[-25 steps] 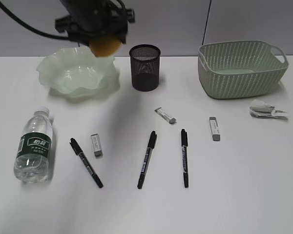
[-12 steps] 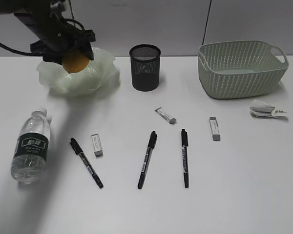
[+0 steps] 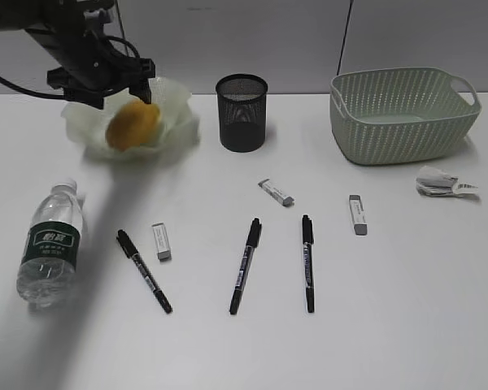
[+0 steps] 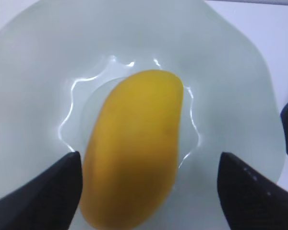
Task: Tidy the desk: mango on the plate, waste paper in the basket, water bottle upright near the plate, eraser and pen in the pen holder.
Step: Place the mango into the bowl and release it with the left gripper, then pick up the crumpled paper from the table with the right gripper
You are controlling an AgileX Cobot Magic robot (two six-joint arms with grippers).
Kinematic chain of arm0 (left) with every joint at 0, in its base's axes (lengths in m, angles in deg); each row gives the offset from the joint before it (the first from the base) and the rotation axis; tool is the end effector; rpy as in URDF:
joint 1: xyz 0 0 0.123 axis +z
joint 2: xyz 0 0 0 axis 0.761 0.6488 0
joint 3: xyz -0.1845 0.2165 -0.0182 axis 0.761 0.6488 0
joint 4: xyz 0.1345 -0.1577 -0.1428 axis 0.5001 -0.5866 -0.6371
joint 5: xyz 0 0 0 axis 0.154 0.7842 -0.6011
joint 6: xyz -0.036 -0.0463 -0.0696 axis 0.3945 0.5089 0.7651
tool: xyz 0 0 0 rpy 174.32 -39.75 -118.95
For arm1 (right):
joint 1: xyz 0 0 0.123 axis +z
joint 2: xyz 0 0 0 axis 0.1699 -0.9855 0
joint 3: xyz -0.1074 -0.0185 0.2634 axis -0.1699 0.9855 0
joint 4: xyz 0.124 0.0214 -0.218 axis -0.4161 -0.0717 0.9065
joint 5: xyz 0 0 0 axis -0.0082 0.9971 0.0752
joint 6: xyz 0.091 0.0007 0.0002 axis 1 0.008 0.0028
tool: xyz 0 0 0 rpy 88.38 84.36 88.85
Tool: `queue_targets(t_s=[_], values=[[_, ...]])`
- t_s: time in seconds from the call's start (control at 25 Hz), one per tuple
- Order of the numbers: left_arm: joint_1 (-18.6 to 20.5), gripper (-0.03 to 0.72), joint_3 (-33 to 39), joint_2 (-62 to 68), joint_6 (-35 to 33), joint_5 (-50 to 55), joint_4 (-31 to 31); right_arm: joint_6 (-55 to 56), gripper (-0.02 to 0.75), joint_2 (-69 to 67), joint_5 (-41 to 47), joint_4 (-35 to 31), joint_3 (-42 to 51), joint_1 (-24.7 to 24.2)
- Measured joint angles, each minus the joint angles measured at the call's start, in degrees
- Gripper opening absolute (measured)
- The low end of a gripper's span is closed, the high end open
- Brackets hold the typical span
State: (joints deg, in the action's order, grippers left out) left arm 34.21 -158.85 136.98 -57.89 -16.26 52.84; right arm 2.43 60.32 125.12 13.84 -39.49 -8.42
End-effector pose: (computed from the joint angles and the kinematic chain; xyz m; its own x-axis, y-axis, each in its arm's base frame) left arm 0.4756 -0.1288 0.2001 -0.8334 -0.0677 -0.5485 0.0177 0.9887 -0.1489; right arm -0.0068 -0.0051 0.2818 -0.4175 0.0238 -0.9084 0.0393 0.9992 0.0081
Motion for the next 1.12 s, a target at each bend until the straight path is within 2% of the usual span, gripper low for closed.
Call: queue_targets(t_s=[0.28,0.4,0.52,0.72,0.88,0.96,1.12], values=[[-0.42,0.637,0.23,-6.62,-0.07,2.94,5.64,0.00,0.276,0.00,0.00,0.00,0.00,0.00],[-1.52,0.593,4.13,-13.45,-0.07,3.47,9.78,0.00,0.276,0.00,0.00,-0.17,0.00,0.00],[-2.36,0.555,13.31,-24.59,-0.07,3.33,11.41,0.00,0.276,0.00,0.00,-0.38,0.00,0.00],[-4.43,0.541,37.63,-52.30,-0.07,3.13,12.11,0.00,0.276,0.00,0.00,-0.50,0.00,0.00],[-5.86,0.541,52.86,-76.61,-0.38,7.77,12.11,0.00,0.276,0.00,0.00,-0.50,0.00,0.00],[-6.08,0.540,57.70,-88.17,-1.99,13.04,11.79,0.00,0.276,0.00,0.00,-0.50,0.00,0.00],[-6.14,0.540,63.61,-102.87,-5.23,20.93,8.88,-0.20,0.276,0.00,0.00,-0.81,0.00,0.00]])
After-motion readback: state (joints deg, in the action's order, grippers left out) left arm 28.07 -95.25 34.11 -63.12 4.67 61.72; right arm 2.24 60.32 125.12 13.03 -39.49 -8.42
